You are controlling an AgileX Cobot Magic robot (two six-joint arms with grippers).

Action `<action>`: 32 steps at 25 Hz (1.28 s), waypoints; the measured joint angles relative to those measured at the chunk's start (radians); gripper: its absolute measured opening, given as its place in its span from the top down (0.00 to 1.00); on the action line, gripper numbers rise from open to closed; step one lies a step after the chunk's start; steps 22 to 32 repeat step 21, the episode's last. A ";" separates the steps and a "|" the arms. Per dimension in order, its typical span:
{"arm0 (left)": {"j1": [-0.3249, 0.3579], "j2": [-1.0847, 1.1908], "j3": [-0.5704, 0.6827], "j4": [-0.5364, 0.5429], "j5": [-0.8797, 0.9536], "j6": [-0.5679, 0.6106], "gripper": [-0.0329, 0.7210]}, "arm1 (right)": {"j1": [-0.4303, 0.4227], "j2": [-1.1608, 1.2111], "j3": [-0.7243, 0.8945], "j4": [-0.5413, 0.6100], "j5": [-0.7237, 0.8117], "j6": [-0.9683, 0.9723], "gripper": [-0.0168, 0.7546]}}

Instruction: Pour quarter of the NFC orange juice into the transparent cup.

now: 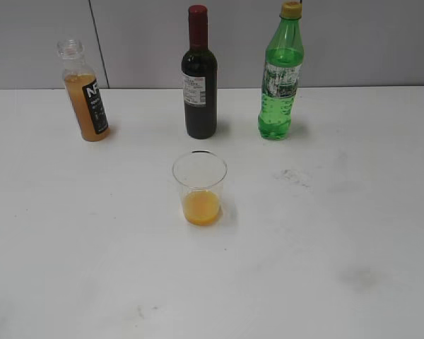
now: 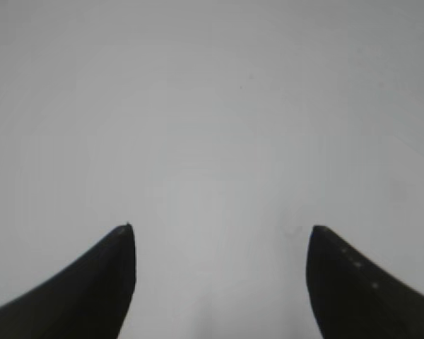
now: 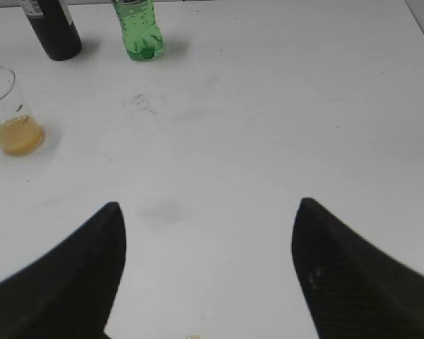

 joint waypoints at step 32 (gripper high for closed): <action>0.000 -0.251 0.007 0.006 0.014 -0.002 0.20 | 0.000 0.000 0.000 0.001 0.000 0.000 0.25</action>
